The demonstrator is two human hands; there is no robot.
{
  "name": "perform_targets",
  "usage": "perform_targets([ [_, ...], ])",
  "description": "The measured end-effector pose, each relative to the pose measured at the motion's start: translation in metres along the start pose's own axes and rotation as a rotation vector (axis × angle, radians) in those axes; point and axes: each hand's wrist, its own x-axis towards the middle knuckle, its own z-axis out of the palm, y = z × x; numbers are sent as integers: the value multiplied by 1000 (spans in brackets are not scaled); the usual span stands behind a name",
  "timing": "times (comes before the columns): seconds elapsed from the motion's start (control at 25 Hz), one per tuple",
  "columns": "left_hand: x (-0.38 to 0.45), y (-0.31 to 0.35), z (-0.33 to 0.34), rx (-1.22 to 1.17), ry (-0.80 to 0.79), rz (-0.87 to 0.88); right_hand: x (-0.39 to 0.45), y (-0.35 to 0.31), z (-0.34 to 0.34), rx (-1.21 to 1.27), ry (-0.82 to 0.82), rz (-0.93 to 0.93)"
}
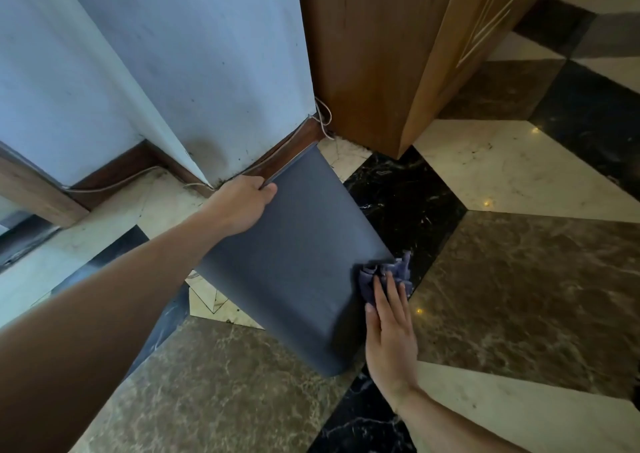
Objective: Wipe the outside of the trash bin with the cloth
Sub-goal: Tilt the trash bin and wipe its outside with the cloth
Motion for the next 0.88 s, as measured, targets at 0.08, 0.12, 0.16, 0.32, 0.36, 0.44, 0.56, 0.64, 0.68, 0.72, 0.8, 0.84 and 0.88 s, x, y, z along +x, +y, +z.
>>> perform_targets([
  [0.08,-5,3,2,-20,4,3,5,-32,8,14,13,-77],
  [0.12,-7,6,2,-18,3,-3,12,-54,12,4,12,-176],
  [0.16,-8,9,2,-11,1,-1,21,-77,16,1,2,-270],
  [0.32,-23,19,4,8,23,67,56,-131,16,-13,-7,-422],
  [0.36,-26,18,7,34,37,84,64,-129,14,-53,0,-437],
  [0.44,-28,10,12,74,75,98,78,-111,10,-118,7,-412],
  [0.56,-28,0,15,54,102,52,83,-59,2,-94,37,-161],
  [0.64,-26,-1,15,82,125,57,62,-26,-6,-61,54,-4],
  [0.68,-25,-1,16,113,136,73,43,-17,-8,-64,54,-2],
  [0.72,-25,2,16,141,140,90,23,-18,-7,-77,35,-64],
  [0.8,-24,7,17,184,141,125,-6,-44,3,-91,-26,-323],
  [0.84,-24,9,18,196,143,141,-13,-62,11,-86,-43,-450],
  [0.88,-25,9,19,197,146,147,-13,-81,17,-76,-46,-529],
])
